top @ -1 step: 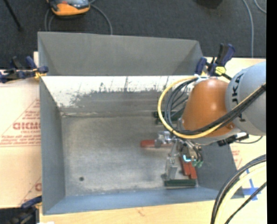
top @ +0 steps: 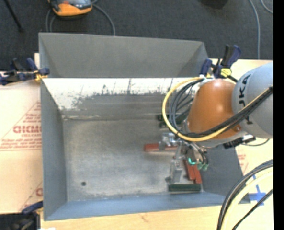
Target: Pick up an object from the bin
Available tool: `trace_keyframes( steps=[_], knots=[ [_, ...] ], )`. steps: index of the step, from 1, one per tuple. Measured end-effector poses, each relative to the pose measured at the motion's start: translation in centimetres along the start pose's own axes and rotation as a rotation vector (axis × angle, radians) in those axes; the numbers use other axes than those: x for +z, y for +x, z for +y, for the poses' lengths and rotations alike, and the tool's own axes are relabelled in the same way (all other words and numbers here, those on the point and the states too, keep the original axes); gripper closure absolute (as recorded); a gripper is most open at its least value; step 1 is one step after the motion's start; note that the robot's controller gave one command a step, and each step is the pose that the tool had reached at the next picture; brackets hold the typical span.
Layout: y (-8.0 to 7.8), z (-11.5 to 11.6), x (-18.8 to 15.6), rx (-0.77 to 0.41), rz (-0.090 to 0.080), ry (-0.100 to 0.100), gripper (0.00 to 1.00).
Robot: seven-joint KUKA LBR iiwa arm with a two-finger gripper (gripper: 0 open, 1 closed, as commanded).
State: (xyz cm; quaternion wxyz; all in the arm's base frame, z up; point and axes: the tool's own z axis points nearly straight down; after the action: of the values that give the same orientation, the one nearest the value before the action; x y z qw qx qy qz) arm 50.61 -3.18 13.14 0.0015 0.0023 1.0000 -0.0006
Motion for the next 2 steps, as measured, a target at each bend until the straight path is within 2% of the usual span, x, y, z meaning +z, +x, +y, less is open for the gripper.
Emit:
trace_keyframes(
  steps=[1,2],
  knots=[
    [-4.1,-0.3,3.0,0.044,-0.007,-0.002,0.0],
    [-3.6,1.4,6.1,0.062,0.001,-0.001,1.0]
  ],
)
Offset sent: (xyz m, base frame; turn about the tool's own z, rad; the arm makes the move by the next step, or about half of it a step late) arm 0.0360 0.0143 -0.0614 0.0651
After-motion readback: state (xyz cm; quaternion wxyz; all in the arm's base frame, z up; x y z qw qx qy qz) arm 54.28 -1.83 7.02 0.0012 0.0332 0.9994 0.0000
